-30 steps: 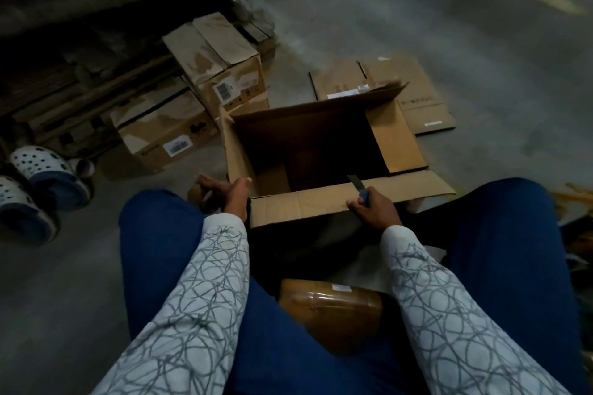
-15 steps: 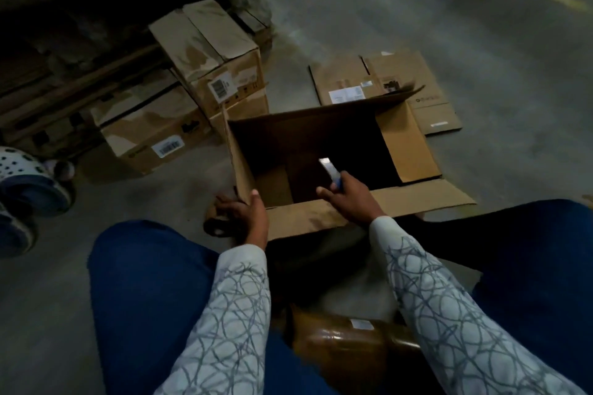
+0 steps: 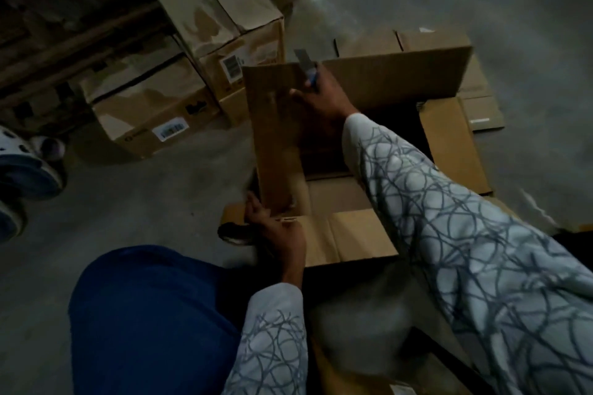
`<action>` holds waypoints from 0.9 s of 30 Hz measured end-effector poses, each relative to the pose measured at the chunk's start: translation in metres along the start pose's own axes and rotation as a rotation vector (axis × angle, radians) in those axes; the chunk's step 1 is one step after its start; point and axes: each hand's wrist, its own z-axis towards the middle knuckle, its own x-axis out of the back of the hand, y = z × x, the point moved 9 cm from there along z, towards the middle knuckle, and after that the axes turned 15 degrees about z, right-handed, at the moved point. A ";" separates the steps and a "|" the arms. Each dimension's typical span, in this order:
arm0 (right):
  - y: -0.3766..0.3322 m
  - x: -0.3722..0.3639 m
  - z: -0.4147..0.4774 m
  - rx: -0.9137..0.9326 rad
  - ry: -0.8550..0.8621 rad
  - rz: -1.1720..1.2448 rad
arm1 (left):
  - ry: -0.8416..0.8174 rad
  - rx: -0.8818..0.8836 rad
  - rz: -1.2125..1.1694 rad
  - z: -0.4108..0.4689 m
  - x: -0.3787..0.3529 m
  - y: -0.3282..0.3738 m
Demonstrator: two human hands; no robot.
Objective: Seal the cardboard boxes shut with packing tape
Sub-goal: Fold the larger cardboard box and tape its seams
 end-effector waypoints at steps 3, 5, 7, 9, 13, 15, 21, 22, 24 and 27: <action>0.016 -0.007 0.007 -0.050 -0.035 -0.051 | -0.173 -0.186 0.339 -0.009 -0.025 0.014; 0.024 -0.008 0.003 -0.063 -0.048 -0.073 | -0.356 -0.195 0.552 -0.009 -0.046 0.009; 0.025 -0.005 -0.008 -0.057 -0.051 -0.080 | -0.503 -0.163 0.619 -0.007 -0.059 0.000; 0.025 0.005 -0.028 -0.039 -0.056 -0.097 | -0.584 -0.163 0.622 -0.008 -0.064 0.000; 0.020 0.038 -0.106 0.020 -0.074 -0.081 | -0.734 -0.211 0.655 -0.019 -0.053 0.019; 0.033 0.062 -0.159 0.003 -0.032 -0.017 | -0.795 -0.287 0.717 -0.026 -0.043 0.029; 0.080 0.114 -0.273 0.081 0.260 -0.160 | -0.481 -0.428 0.703 -0.025 -0.005 0.050; 0.081 0.118 -0.282 0.085 0.298 -0.169 | -0.413 -0.445 0.668 -0.023 0.004 0.055; 0.079 0.125 -0.295 0.105 0.390 -0.211 | -0.318 -0.489 0.657 -0.018 0.017 0.061; 0.068 0.127 -0.310 0.119 0.478 -0.278 | -0.229 -0.476 0.602 -0.008 0.031 0.061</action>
